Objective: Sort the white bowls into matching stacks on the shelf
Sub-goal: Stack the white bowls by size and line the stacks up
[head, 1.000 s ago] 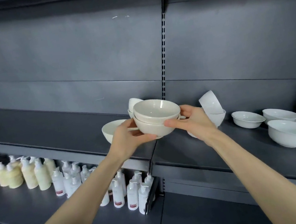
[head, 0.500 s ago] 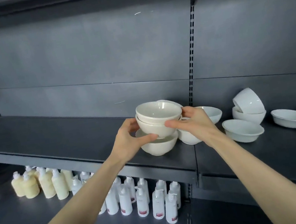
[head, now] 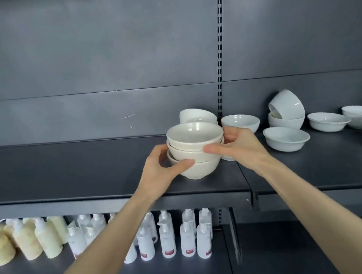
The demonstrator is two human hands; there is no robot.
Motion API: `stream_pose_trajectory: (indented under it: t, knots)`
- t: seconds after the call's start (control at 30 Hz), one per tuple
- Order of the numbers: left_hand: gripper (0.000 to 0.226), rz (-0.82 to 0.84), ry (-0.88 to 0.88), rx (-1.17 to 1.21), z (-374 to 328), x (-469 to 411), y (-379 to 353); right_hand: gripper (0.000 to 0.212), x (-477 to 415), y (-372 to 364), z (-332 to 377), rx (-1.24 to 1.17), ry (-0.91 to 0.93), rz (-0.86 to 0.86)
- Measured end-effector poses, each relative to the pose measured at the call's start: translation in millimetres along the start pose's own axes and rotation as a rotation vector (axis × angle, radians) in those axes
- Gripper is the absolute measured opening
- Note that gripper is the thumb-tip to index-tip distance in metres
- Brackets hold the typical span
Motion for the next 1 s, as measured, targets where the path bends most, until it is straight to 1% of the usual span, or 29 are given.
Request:
stream_pose_trajectory:
  t: [0.13,0.33,0.43,0.53,0.67,0.77,0.9,1.0]
  knots:
    - [0.05,0.023,-0.007,0.051,3.4,1.9,0.9,0.036,1.9,-4.9,-3.2,-0.025,-0.003,0.001]
    - [0.054,0.045,-0.016,0.106,8.3,3.0,2.7,0.04,3.0,-5.7,-5.3,-0.005,-0.003,0.01]
    - [0.055,0.053,-0.015,0.114,7.9,3.7,2.4,0.036,3.5,-5.9,-6.3,-0.001,0.006,0.005]
    - [0.062,0.052,0.01,0.123,8.8,4.1,2.8,0.038,2.2,-6.9,-8.2,-0.007,0.01,0.016]
    - [0.083,0.053,0.049,0.152,9.6,5.1,3.4,0.047,6.5,-7.4,-7.9,0.019,0.033,-0.005]
    - [0.083,0.104,0.048,0.13,6.5,5.2,2.8,0.05,11.4,-5.1,-7.6,0.042,0.047,-0.054]
    - [0.083,0.158,0.055,0.112,4.3,4.5,1.6,0.046,15.0,-5.4,-11.8,0.1,0.029,-0.049]
    - [0.078,0.158,0.073,0.098,4.4,3.1,2.6,0.035,15.4,-3.9,-16.0,0.104,-0.002,-0.034]
Point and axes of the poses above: each hand's wrist, its own x-axis away from the middle knuckle, its own y-axis out of the back of the hand, z = x × y, the point moved 1 cm from there along -x, towards the middle knuckle, and after that the axes turned 8 degrees about z, right-handed, at the moved point
